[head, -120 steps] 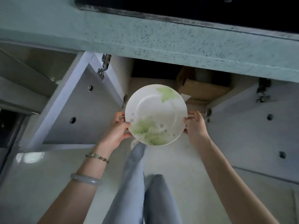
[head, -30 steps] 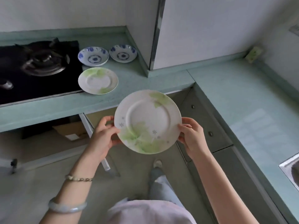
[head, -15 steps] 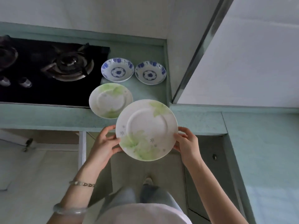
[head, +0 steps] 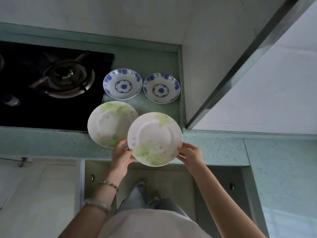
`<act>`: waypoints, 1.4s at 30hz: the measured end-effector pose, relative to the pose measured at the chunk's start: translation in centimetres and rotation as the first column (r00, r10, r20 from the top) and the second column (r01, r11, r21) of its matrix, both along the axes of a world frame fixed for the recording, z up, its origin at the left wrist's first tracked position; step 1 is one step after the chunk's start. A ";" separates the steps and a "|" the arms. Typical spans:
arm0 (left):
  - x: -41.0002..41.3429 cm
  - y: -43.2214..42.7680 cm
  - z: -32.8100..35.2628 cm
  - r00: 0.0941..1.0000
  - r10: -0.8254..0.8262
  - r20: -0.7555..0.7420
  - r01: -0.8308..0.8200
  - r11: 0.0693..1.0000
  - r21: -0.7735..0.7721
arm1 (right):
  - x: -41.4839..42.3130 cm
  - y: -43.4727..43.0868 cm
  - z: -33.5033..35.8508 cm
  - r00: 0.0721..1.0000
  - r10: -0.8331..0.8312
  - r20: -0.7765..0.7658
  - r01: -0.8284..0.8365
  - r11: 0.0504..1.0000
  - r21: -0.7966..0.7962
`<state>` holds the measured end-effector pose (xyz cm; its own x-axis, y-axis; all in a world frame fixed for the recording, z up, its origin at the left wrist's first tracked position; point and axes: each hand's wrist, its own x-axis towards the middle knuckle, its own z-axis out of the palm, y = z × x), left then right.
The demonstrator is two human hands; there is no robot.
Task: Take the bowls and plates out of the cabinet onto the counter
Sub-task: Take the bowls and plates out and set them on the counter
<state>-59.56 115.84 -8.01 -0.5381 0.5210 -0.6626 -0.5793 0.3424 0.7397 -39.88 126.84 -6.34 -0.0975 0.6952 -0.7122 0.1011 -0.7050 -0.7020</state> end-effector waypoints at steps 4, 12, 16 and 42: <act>-0.6 1.6 -1.2 1.000 0.009 0.026 -0.008 1.000 -0.023 | -0.9 1.3 -1.9 0.998 0.023 0.063 -0.015 0.993 -0.120; -2.3 1.6 -2.2 0.996 -0.086 0.008 0.086 0.996 0.029 | -2.2 2.0 -3.4 0.996 -0.025 0.087 0.034 0.994 -0.104; -4.1 -0.7 -3.0 0.990 0.014 -0.138 -0.015 1.000 -0.006 | -3.1 2.0 -3.4 0.995 -0.035 0.097 0.045 0.994 -0.098; -13.2 -2.1 -4.4 0.912 0.240 -0.332 -0.305 0.939 -0.158 | -4.6 2.2 -3.6 0.985 -0.107 0.139 0.118 0.990 -0.075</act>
